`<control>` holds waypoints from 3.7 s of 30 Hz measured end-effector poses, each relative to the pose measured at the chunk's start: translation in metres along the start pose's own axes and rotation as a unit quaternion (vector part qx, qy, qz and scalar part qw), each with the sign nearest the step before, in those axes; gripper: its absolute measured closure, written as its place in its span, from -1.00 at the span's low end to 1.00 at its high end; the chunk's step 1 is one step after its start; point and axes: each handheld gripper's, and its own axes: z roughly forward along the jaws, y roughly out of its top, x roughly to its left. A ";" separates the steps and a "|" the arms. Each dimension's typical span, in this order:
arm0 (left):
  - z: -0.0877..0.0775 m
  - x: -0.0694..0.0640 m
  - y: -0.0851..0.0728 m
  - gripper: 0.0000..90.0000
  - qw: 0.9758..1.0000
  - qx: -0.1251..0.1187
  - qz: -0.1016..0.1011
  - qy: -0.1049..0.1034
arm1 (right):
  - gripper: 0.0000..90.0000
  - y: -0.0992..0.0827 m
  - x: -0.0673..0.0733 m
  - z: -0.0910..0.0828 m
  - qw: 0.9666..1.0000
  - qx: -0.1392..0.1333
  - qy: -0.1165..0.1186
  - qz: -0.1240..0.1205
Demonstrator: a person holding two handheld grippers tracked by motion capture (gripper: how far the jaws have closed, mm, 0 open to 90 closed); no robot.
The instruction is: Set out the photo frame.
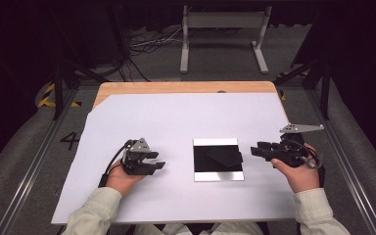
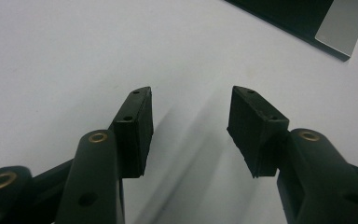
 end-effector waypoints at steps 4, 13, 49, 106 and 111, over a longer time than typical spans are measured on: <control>0.000 0.000 0.000 0.12 1.000 -0.001 -0.002 0.000 | 0.19 0.000 0.000 0.001 1.000 -0.006 -0.015 0.007; 0.001 0.000 0.000 0.11 1.000 0.001 0.000 0.000 | 0.21 -0.002 -0.002 0.008 0.999 0.005 0.000 0.039; 0.002 -0.001 0.000 0.10 1.000 0.002 0.001 -0.001 | 0.01 -0.011 0.008 0.057 0.985 0.049 0.088 0.139; 0.006 -0.003 0.000 0.10 1.000 0.009 0.006 0.001 | 0.36 -0.009 0.013 0.076 0.986 0.053 0.112 0.112; 0.006 -0.003 0.000 0.10 1.000 0.010 0.006 0.000 | 0.42 -0.006 0.018 0.070 0.989 0.047 0.115 0.085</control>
